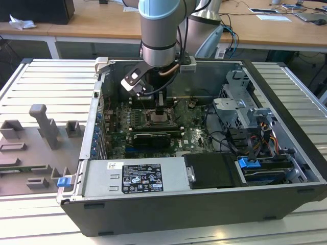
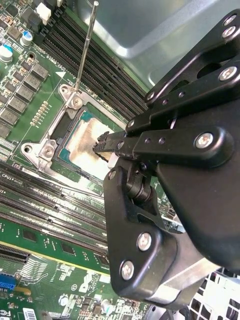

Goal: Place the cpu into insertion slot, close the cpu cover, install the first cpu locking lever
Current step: 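Place the cpu into insertion slot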

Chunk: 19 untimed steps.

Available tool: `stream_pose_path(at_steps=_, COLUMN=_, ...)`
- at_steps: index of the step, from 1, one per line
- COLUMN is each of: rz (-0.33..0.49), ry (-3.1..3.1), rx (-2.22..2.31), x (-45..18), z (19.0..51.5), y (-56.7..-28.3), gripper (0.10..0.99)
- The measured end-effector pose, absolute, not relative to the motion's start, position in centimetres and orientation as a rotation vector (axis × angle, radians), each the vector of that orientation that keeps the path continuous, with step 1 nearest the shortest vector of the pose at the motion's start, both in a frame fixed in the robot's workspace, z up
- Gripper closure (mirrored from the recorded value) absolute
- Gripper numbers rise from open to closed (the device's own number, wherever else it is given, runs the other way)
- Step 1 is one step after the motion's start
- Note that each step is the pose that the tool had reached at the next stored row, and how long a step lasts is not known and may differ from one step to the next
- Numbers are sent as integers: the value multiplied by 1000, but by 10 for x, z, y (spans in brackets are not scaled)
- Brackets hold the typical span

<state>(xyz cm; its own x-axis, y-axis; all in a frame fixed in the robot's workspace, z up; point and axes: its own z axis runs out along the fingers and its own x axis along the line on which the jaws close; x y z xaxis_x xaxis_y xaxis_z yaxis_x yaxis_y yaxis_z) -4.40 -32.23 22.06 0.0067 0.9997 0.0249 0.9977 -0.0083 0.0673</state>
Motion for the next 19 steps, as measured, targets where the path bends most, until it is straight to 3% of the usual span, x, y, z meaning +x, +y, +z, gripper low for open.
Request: stream_pose_path(at_steps=19, rz=101, ry=2188, rx=2209, x=-44, z=225, y=-322, gripper=980)
